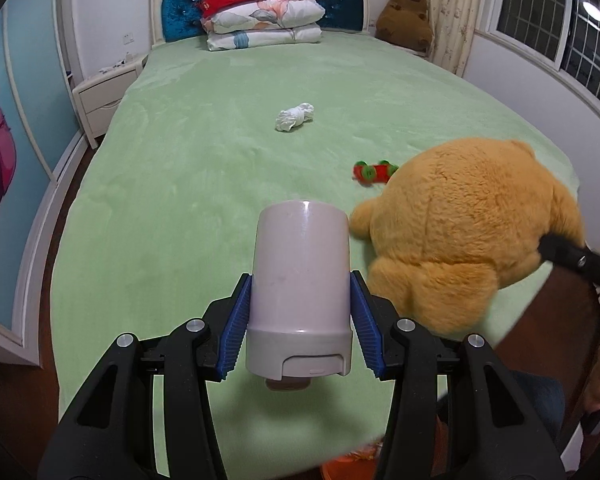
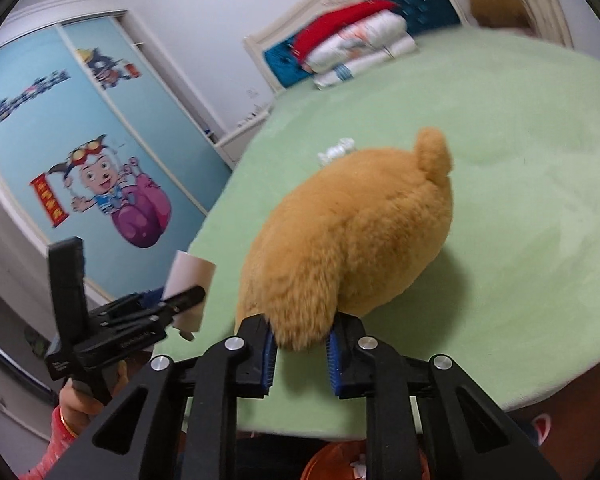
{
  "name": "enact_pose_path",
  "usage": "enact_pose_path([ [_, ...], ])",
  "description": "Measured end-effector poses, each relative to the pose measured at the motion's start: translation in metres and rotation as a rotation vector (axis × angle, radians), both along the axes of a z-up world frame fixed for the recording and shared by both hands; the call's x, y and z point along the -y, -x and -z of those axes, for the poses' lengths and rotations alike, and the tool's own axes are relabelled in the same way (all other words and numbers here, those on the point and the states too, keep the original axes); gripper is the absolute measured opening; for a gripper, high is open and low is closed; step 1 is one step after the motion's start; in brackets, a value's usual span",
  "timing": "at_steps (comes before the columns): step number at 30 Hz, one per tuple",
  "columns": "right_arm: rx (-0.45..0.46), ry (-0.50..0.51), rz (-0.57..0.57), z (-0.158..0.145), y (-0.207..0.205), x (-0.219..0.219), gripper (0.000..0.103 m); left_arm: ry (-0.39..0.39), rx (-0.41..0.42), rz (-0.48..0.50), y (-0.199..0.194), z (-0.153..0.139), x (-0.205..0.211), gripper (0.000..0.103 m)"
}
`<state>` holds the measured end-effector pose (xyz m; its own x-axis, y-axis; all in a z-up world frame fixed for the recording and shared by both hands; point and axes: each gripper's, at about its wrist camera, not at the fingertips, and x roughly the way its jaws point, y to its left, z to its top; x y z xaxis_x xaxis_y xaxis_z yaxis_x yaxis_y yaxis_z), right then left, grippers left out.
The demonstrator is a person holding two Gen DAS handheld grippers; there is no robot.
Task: Collect trash
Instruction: 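Carry cylinder and teddy bear over the orange bucket and open both grippers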
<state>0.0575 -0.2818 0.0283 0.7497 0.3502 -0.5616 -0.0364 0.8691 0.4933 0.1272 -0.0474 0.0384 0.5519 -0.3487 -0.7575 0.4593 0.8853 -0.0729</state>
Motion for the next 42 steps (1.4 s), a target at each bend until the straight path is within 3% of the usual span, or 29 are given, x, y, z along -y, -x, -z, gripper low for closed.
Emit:
enact_pose_path([
  [3, 0.048, 0.029, -0.036, -0.019, 0.026, -0.006, 0.015, 0.013, -0.003, 0.008, 0.021, 0.000, -0.009, 0.047],
  [4, 0.056, 0.041, -0.049, -0.024, 0.034, -0.008, 0.006, 0.012, -0.003, 0.013, 0.027, 0.001, -0.012, 0.047],
  [6, 0.068, 0.052, -0.078, -0.031, 0.048, -0.009, 0.001, 0.014, -0.005, 0.018, 0.043, 0.003, -0.018, 0.047],
  [12, 0.018, 0.074, -0.068, -0.025, 0.066, -0.010, 0.000, 0.036, -0.048, 0.010, 0.061, 0.018, -0.028, 0.047],
  [19, 0.024, 0.080, -0.064, -0.028, 0.082, -0.011, 0.000, 0.039, -0.047, 0.029, 0.073, 0.022, -0.031, 0.047],
  [30, 0.074, 0.123, -0.148, -0.053, 0.115, -0.031, 0.000, 0.052, -0.079, 0.077, 0.102, 0.026, -0.036, 0.047],
  [37, 0.006, 0.116, -0.221, -0.031, 0.137, -0.047, 0.000, 0.027, -0.145, 0.139, 0.139, 0.054, -0.033, 0.047],
  [42, -0.104, 0.099, -0.245, 0.015, 0.139, -0.052, 0.000, -0.003, -0.239, 0.142, 0.150, 0.098, -0.029, 0.047],
])
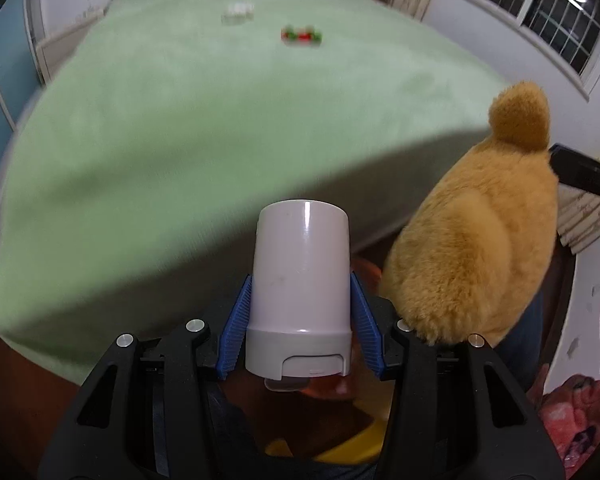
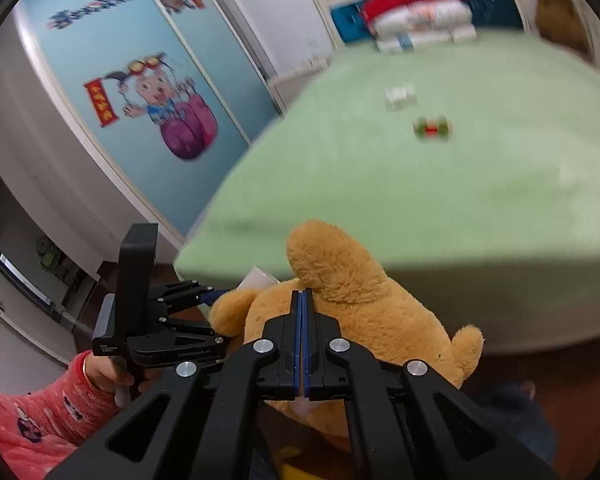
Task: Collect trash
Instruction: 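Carry cylinder and teddy bear over the orange bucket and open both grippers, then move the right gripper to the bed and grasp the red-green toy car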
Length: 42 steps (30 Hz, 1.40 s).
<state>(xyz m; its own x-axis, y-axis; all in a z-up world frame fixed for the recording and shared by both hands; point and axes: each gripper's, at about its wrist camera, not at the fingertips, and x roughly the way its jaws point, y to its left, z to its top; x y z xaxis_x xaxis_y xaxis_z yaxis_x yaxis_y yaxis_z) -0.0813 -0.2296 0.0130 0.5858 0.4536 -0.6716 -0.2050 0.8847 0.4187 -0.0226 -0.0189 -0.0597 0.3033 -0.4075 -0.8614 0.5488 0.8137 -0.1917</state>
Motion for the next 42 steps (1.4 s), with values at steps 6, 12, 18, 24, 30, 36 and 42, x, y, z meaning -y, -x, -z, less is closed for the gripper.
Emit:
enact_pose_path([
  [6, -0.208, 0.037, 0.019, 0.087, -0.008, -0.007, 0.000, -0.101, -0.173, 0.017, 0.006, 0.086, 0.019, 0.048],
  [12, -0.265, 0.071, 0.091, 0.112, -0.014, 0.005, 0.054, -0.169, -0.228, 0.022, 0.016, 0.128, 0.034, 0.077],
  [18, -0.218, 0.066, 0.109, 0.095, -0.012, 0.010, 0.058, -0.151, -0.162, 0.045, 0.010, 0.106, 0.042, 0.083],
  [24, -0.189, 0.064, 0.114, 0.083, -0.014, 0.017, 0.060, -0.132, -0.108, 0.026, 0.006, 0.085, 0.040, 0.083],
  [30, -0.130, 0.065, 0.130, 0.062, -0.035, 0.027, 0.062, -0.109, -0.053, 0.007, -0.005, 0.059, 0.041, 0.085],
  [36, -0.066, 0.080, 0.143, 0.037, -0.065, 0.035, 0.065, -0.082, -0.008, -0.032, -0.026, 0.035, 0.036, 0.086],
  [42, -0.020, 0.127, 0.147, 0.020, -0.101, 0.038, 0.072, -0.047, 0.050, -0.073, -0.052, 0.005, 0.027, 0.086],
])
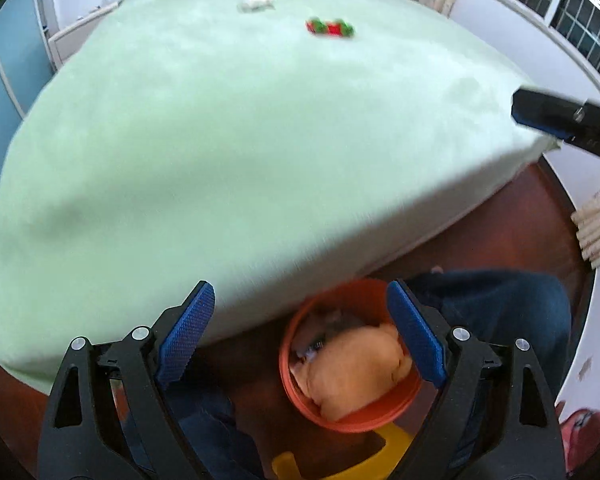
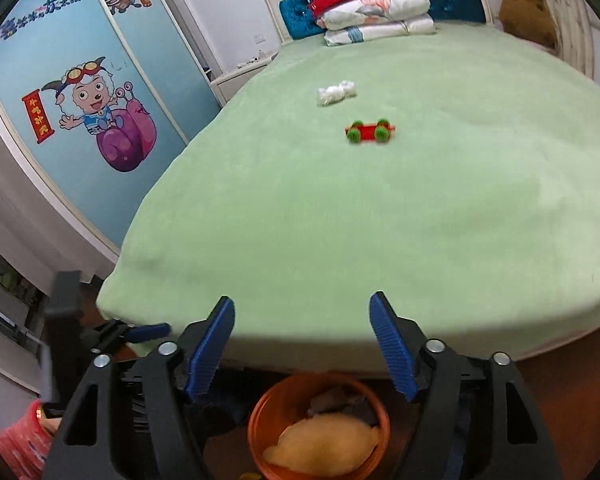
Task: Collect trash
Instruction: 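Move the right gripper to the bed and grasp the red-green toy car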
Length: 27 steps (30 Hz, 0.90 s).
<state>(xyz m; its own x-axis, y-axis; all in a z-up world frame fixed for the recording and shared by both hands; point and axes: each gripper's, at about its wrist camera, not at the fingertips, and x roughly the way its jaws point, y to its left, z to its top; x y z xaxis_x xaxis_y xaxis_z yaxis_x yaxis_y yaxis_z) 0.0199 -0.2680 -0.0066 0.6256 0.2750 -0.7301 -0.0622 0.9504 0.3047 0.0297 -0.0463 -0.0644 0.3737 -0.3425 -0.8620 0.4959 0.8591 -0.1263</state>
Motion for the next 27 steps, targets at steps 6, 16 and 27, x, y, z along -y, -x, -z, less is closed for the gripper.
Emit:
enact_pose_path([
  [6, 0.013, 0.068, -0.021, -0.007, -0.059, 0.005, 0.083, 0.035, 0.061, -0.042, -0.033, -0.028, -0.004, 0.089],
  [16, -0.065, 0.252, -0.082, 0.016, -0.203, 0.018, 0.096, 0.035, 0.067, -0.077, -0.086, -0.037, -0.004, 0.090],
  [27, -0.131, 0.446, -0.169, 0.065, -0.307, 0.011, 0.095, 0.023, 0.056, -0.096, -0.138, -0.035, 0.007, 0.090],
])
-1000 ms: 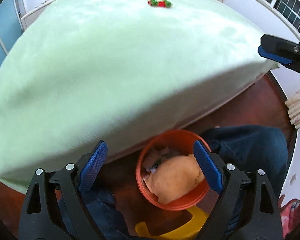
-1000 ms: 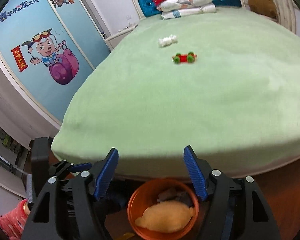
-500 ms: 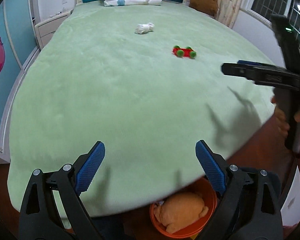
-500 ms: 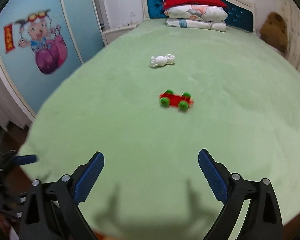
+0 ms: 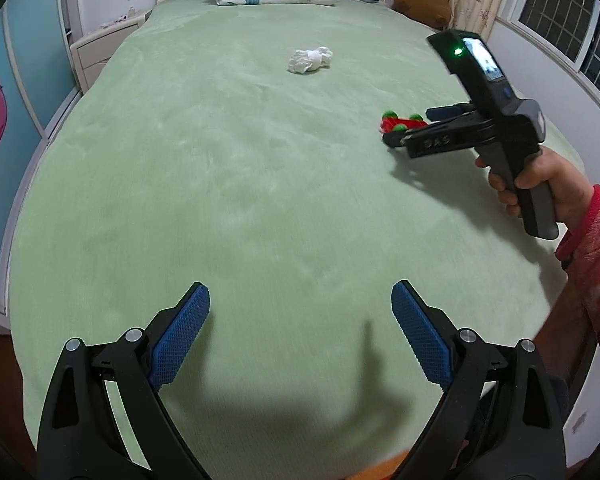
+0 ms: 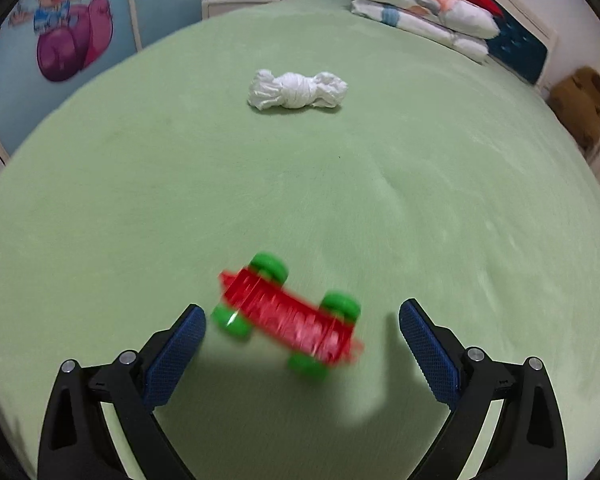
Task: Collect trash
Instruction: 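Move the right gripper to the bed and grasp the red-green toy car, then grasp the white tissue with the left gripper while the right gripper holds the car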
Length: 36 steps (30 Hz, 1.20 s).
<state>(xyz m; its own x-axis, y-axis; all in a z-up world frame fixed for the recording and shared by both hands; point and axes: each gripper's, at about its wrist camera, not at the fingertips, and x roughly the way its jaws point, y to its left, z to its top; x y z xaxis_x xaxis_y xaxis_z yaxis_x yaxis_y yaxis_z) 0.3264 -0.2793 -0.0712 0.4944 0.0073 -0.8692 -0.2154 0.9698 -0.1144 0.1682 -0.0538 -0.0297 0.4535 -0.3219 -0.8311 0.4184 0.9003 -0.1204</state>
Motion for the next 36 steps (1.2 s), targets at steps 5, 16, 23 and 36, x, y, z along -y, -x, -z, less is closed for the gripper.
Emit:
enact_pose_path([
  [5, -0.054, -0.084, -0.027, 0.005, -0.006, 0.004, 0.067, 0.012, -0.005, -0.002, -0.019, -0.002, 0.005, 0.090],
  [16, 0.049, -0.226, 0.024, -0.025, 0.053, 0.033, 0.066, 0.026, 0.029, 0.013, -0.062, -0.022, 0.030, 0.090],
  [23, 0.147, -0.284, 0.030, -0.057, 0.114, 0.051, 0.066, -0.097, 0.124, 0.026, -0.144, -0.033, 0.083, 0.090],
  [36, 0.228, -0.469, 0.086, -0.044, 0.183, 0.075, 0.067, -0.107, 0.139, 0.044, -0.294, 0.024, 0.167, 0.090],
])
